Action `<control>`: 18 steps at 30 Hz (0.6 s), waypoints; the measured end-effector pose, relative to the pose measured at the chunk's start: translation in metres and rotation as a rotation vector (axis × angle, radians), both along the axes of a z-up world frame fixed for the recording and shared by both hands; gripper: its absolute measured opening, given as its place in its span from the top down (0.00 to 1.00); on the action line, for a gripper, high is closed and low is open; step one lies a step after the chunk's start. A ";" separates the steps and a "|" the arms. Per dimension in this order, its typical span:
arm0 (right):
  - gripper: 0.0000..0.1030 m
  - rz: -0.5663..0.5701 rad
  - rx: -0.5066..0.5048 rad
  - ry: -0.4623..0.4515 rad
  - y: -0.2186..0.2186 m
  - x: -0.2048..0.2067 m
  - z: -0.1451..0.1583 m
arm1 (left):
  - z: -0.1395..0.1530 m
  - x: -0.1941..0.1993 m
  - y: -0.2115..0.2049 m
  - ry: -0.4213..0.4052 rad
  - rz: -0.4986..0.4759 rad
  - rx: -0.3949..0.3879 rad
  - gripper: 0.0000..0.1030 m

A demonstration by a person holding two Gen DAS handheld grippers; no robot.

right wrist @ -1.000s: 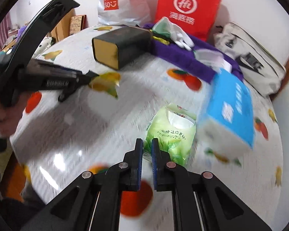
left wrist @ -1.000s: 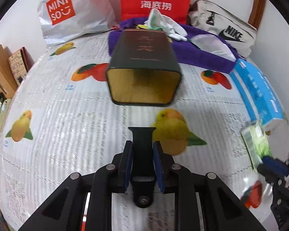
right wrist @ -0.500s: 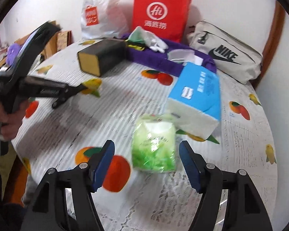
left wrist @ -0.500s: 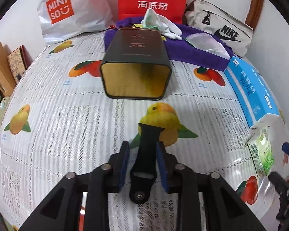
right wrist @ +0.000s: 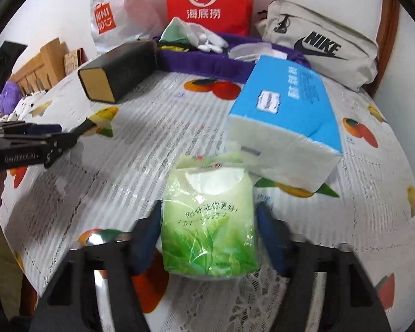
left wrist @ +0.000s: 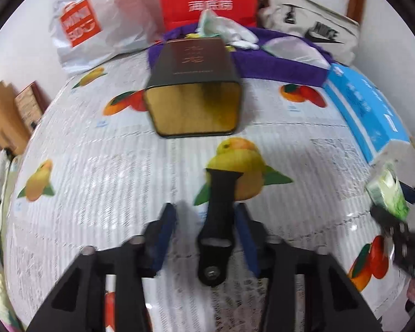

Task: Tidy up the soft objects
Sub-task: 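Carry the strap in the left gripper while the right carries the tissue pack over the towel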

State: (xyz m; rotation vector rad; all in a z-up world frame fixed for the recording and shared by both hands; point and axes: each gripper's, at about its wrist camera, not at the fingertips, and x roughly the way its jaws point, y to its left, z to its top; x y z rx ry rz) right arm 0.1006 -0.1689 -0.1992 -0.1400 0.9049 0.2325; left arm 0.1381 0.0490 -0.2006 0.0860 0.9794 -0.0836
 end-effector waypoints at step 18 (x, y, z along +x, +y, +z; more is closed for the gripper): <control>0.51 -0.045 0.003 0.029 -0.028 -0.006 0.003 | 0.000 -0.002 0.000 0.002 -0.023 -0.034 0.81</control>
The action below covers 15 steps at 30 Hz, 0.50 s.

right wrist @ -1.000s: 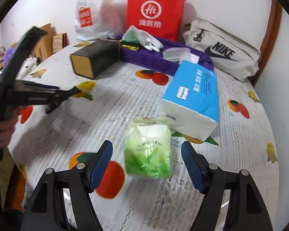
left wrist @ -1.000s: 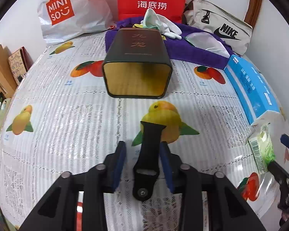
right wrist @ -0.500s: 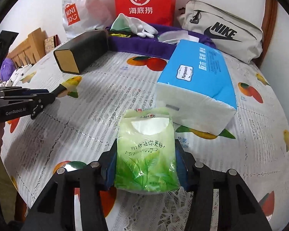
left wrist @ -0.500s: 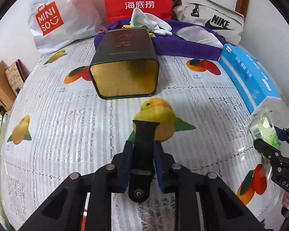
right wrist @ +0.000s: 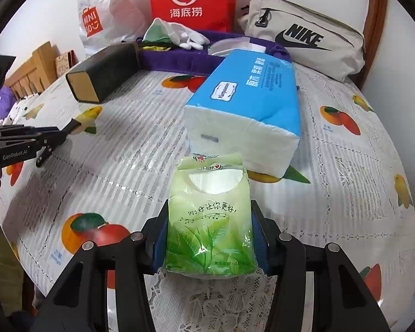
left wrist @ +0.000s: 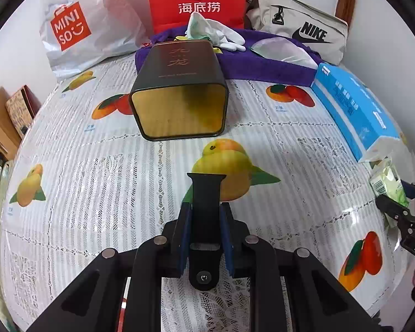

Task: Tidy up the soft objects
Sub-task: 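Carry the strap in the left gripper while the right carries the tissue pack over the towel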

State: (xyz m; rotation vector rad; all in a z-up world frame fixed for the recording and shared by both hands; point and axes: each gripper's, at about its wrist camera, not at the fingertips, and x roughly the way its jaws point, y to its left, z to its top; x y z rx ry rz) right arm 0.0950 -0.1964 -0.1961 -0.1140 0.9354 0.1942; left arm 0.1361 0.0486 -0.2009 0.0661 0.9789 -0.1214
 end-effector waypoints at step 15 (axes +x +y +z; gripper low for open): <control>0.51 0.025 -0.019 -0.028 -0.004 -0.004 0.032 | 0.031 0.005 0.030 -0.034 0.078 -0.068 0.81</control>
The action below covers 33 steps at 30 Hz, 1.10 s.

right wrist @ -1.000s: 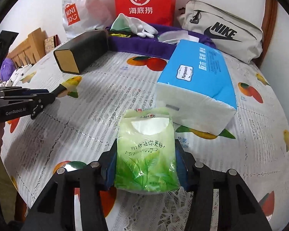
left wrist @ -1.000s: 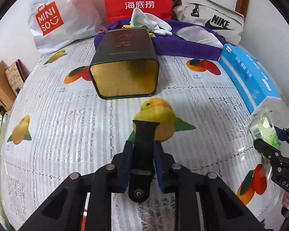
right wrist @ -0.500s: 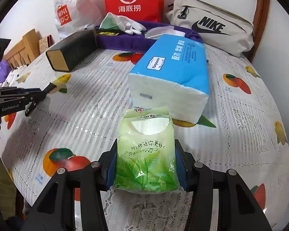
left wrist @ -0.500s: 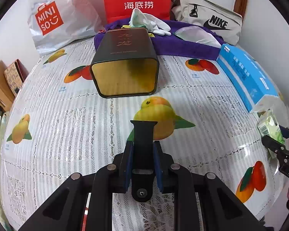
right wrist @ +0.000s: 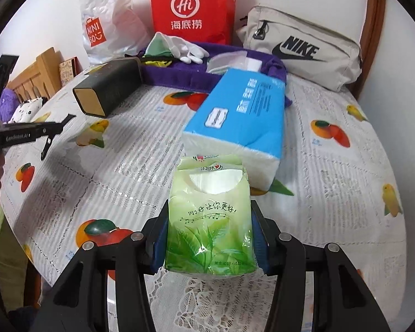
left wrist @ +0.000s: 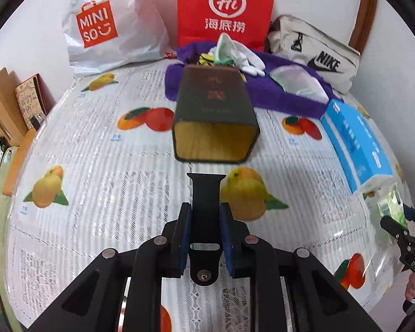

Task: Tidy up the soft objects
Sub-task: 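Carry the strap in the left gripper while the right carries the tissue pack over the towel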

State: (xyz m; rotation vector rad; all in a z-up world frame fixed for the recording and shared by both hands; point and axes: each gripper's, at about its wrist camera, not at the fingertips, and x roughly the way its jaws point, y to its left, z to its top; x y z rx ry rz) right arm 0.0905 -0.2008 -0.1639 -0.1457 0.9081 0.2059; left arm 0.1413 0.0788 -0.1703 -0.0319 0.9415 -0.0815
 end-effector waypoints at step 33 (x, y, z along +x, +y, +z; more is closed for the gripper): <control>0.51 -0.032 0.073 -0.088 -0.018 0.115 0.075 | 0.070 0.086 0.018 -0.092 0.042 -0.051 0.81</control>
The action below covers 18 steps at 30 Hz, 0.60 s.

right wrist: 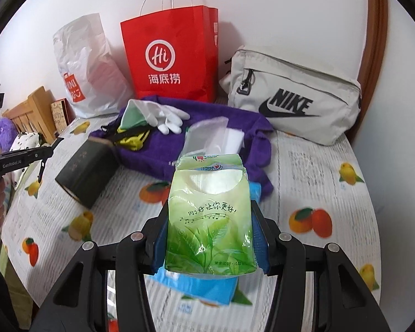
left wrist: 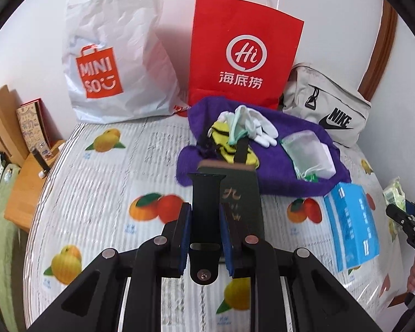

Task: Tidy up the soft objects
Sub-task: 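Carry the strap in the left gripper while the right carries the tissue pack over the towel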

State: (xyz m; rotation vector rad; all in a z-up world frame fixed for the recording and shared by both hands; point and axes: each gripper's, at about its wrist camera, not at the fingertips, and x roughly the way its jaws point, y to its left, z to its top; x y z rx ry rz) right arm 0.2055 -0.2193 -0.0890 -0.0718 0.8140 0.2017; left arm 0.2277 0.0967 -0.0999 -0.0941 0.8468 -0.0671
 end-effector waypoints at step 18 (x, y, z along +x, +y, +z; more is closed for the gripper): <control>0.51 -0.005 -0.011 -0.003 0.006 0.088 0.015 | 0.013 0.076 -0.016 0.003 -0.043 0.006 0.81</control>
